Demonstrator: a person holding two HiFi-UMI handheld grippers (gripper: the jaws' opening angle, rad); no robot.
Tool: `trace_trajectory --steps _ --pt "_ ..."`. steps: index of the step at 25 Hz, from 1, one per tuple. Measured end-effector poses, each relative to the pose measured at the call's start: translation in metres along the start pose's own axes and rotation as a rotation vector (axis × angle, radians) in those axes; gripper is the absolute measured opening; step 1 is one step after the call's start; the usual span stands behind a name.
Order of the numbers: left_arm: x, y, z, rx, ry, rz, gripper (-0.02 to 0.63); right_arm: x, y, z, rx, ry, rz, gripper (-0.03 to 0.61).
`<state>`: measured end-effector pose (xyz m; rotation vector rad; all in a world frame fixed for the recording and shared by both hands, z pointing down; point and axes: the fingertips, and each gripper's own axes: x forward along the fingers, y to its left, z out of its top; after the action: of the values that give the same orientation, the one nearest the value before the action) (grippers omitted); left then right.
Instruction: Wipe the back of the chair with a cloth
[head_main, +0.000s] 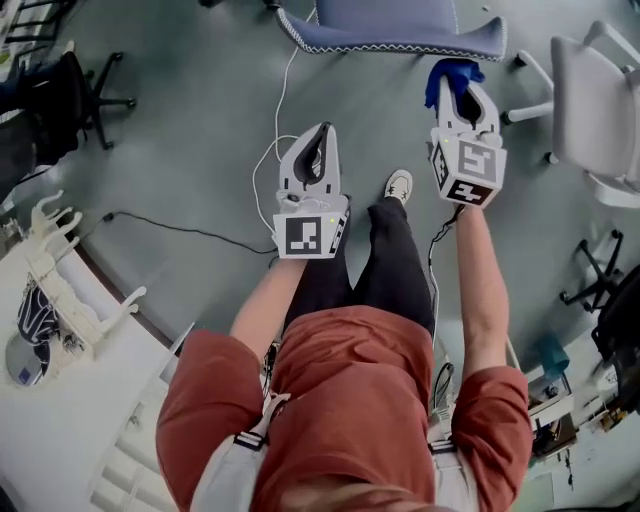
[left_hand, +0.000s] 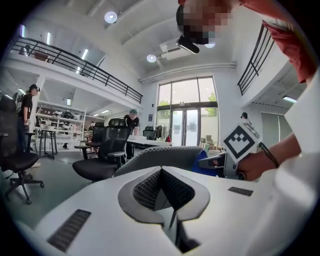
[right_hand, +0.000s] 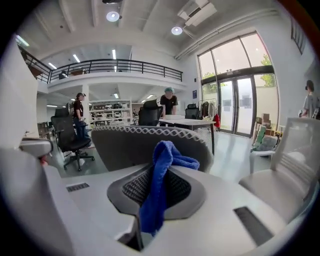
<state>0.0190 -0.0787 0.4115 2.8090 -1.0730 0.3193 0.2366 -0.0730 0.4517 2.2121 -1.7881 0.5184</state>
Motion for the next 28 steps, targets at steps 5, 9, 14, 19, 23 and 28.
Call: trace_trajectory --steps 5,9,14,19,23,28 --pt "-0.003 -0.006 0.037 0.033 -0.023 0.046 0.014 0.006 -0.030 0.011 0.019 0.028 -0.019 0.058" --pt "-0.007 0.002 0.054 -0.010 -0.037 0.110 0.014 0.011 -0.031 0.014 0.031 0.049 -0.017 0.058" --pt "-0.025 0.012 0.065 0.011 -0.020 0.117 0.014 0.012 -0.020 0.015 0.054 0.073 -0.032 0.058" --pt "-0.042 0.022 0.072 0.023 0.016 0.115 0.014 0.020 0.017 0.018 0.063 0.101 0.014 0.058" --pt "-0.058 0.038 0.083 -0.003 0.008 0.143 0.014 0.029 0.069 0.022 0.015 0.124 0.083 0.058" --pt "-0.082 0.063 0.089 -0.004 -0.009 0.167 0.014 0.042 0.126 0.035 -0.015 0.128 0.137 0.058"
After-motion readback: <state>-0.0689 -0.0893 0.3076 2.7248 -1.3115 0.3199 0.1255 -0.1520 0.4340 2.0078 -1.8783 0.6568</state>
